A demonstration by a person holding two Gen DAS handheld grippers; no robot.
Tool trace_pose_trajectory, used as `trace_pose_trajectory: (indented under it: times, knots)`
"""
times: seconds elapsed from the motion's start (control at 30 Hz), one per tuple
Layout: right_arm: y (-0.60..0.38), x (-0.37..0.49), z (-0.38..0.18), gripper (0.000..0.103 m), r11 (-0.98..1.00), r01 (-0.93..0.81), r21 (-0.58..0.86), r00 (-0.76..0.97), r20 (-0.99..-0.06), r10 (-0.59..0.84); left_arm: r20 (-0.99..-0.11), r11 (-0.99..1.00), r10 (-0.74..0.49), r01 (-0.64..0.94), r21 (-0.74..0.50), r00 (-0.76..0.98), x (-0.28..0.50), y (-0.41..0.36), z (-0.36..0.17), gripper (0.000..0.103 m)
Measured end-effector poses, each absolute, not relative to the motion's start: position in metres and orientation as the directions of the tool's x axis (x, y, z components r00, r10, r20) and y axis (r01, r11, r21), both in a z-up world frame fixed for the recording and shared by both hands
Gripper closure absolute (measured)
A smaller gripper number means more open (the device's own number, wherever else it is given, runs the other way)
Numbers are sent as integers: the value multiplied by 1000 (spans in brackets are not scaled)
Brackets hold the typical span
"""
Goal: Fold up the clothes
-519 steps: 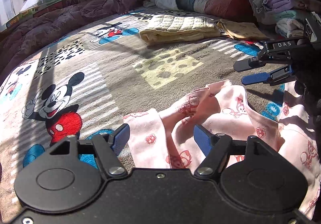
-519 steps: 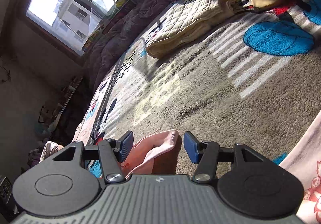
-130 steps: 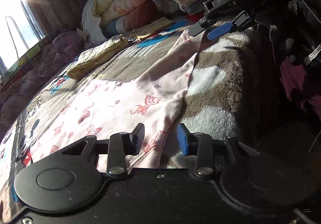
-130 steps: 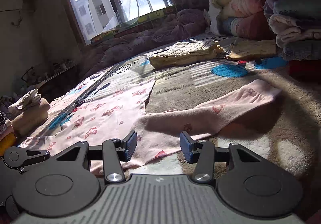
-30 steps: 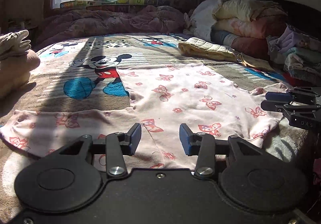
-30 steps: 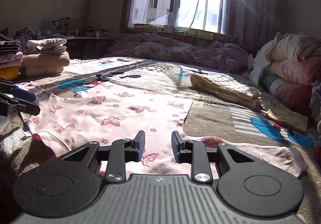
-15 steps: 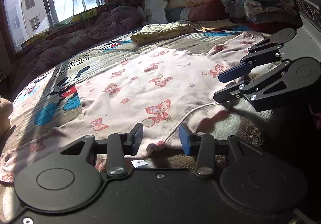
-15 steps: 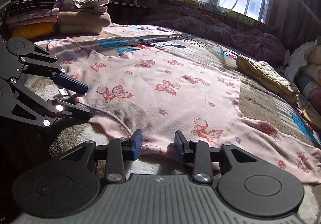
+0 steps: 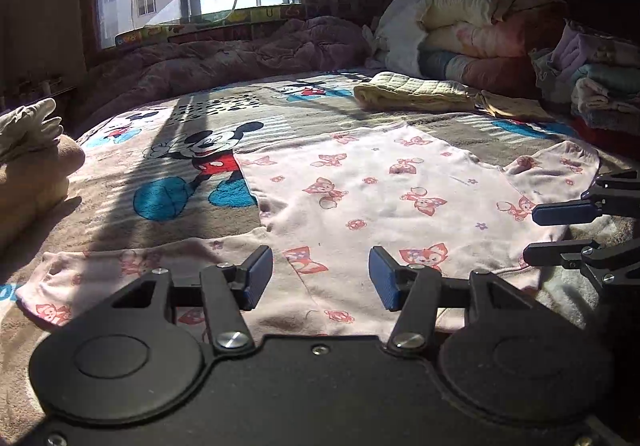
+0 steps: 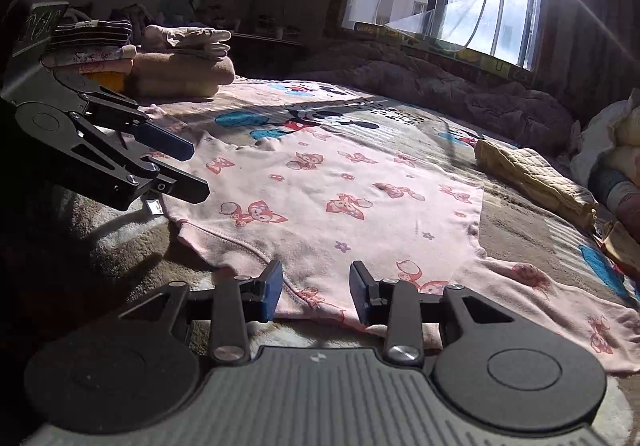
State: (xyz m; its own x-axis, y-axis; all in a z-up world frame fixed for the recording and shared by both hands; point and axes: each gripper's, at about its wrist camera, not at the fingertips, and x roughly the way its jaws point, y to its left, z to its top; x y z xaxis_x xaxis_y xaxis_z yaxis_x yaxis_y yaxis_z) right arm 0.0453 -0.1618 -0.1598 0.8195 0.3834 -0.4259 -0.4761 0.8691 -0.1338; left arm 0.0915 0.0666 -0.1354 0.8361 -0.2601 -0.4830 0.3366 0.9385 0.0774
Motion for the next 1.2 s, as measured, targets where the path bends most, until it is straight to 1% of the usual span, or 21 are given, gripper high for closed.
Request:
trace_pose_trajectory:
  times: [0.03,0.07,0.1,0.13,0.17,0.2,0.27,0.33,0.37,0.47,0.57,0.67,0.7,0.73,0.8,0.83,0.93,1.03,1.07,1.13,1.2]
  knots:
    - [-160,45,-158,65,869,-477,-130,825,-409,391,-504,950,-232,306,69,832,99,75,-139,51]
    - [-159,45,-157,65,869,-478,-130,828,-397,396,-546,955,-170,274,113,820,106,78,-146,50]
    - [-156,46,-157,65,862,-488,-135,824,-398,404,-586,956,-103,243,164,804,113,80,-154,44]
    - [-153,48,-159,65,856,-497,-141,818,-406,408,-574,968,-103,215,129,812,114,89,-152,42]
    - [-151,49,-160,65,853,-503,-141,813,-412,411,-558,979,-108,187,86,822,115,99,-149,49]
    - [-148,50,-161,65,850,-508,-138,808,-417,416,-543,986,-130,167,19,830,116,108,-145,52]
    - [-143,52,-161,65,845,-518,-134,802,-419,426,-506,984,-173,129,-121,845,119,126,-138,54]
    - [-135,52,-159,66,838,-529,-131,801,-404,443,-463,961,-210,94,-261,861,121,144,-130,54]
    - [-129,53,-158,66,833,-538,-128,799,-392,456,-463,933,-255,90,-349,849,124,149,-132,54]
    - [-104,58,-160,67,809,-575,-126,784,-368,500,-463,797,-466,129,-591,754,139,153,-152,52]
    - [-78,64,-163,67,783,-610,-123,762,-362,537,-444,730,-489,74,-679,751,143,160,-163,52]
    - [-54,69,-163,67,758,-643,-113,739,-350,575,-397,670,-417,-19,-742,817,142,194,-167,52]
    - [-47,71,-166,67,742,-663,-102,719,-362,593,-390,655,-393,-44,-754,833,142,204,-169,52]
    - [-39,72,-171,67,714,-695,-89,682,-396,615,-378,625,-344,-91,-776,859,140,223,-172,53]
    - [-28,70,-182,63,678,-728,-103,643,-445,623,-361,592,-279,-137,-794,890,136,246,-171,53]
    - [-30,68,-183,63,676,-730,-100,639,-450,624,-349,586,-284,-127,-801,893,137,249,-169,53]
    - [-40,63,-172,64,669,-739,-77,622,-456,636,-312,568,-308,-89,-818,899,141,255,-164,47]
    - [-40,58,-164,65,673,-733,-99,649,-398,648,-302,576,-450,14,-817,841,159,225,-162,40]
    - [-37,61,-164,65,678,-729,-93,654,-388,650,-299,575,-495,50,-817,815,165,214,-162,34]
    - [-29,71,-166,63,687,-723,-73,656,-385,649,-294,567,-583,120,-815,758,178,194,-161,33]
    - [-23,78,-176,60,685,-727,-39,635,-416,651,-327,613,-573,128,-780,751,186,185,-159,32]
